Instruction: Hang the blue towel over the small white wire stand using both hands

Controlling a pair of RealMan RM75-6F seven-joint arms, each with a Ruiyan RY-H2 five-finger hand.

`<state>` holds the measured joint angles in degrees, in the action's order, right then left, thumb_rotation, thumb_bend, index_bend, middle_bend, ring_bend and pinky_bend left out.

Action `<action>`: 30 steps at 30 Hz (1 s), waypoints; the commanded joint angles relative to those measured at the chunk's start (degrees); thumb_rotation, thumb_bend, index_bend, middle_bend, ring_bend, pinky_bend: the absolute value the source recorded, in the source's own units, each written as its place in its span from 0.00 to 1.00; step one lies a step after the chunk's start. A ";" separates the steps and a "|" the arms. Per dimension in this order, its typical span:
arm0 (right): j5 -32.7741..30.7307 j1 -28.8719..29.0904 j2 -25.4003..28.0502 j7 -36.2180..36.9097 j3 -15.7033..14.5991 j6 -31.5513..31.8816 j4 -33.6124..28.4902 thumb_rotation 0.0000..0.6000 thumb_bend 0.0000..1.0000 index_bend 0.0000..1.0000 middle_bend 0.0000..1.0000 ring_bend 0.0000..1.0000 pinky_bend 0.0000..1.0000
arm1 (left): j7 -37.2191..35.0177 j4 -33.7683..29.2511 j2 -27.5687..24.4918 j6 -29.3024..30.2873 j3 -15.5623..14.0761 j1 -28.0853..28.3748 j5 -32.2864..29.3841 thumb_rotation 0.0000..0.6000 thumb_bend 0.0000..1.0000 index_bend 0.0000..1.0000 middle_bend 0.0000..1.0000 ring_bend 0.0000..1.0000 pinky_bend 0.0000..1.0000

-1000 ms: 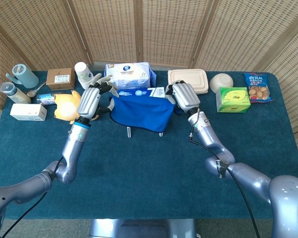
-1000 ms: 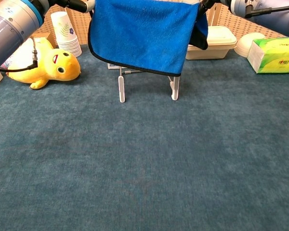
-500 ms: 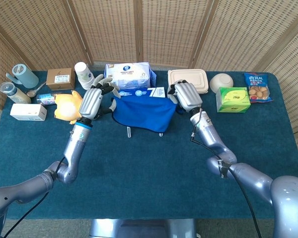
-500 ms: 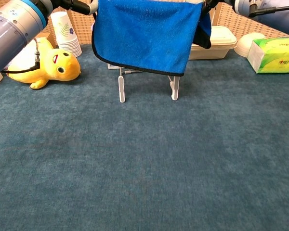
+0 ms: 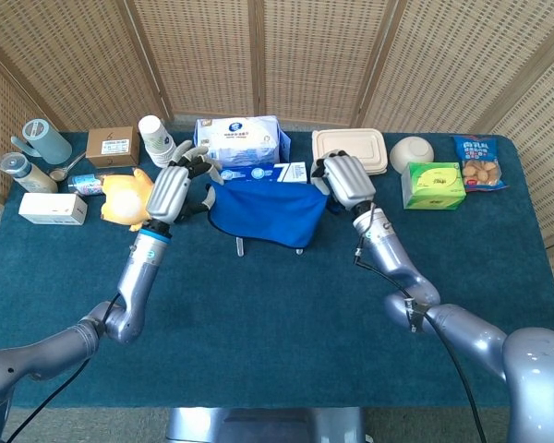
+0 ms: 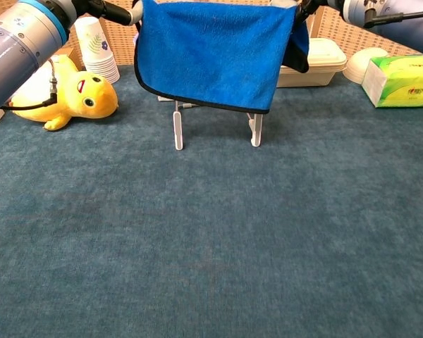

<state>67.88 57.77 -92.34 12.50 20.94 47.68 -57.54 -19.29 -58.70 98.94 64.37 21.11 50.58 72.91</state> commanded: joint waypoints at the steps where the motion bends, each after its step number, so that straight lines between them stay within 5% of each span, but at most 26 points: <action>1: 0.01 0.02 -0.07 -0.06 0.01 0.03 0.04 1.00 0.38 0.98 0.56 0.37 0.27 | -0.03 -0.08 -0.10 0.00 -0.03 -0.07 0.03 1.00 0.59 0.81 0.41 0.19 0.03; 30: 0.60 -0.11 -0.79 -0.48 -0.75 -0.31 0.86 1.00 0.35 0.94 0.55 0.34 0.26 | -0.27 0.26 -0.04 0.03 -0.65 -0.81 0.40 1.00 0.59 0.81 0.40 0.19 0.03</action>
<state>68.42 57.66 -93.15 12.07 20.25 47.41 -56.71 -19.55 -58.45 98.90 64.40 20.46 49.78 73.32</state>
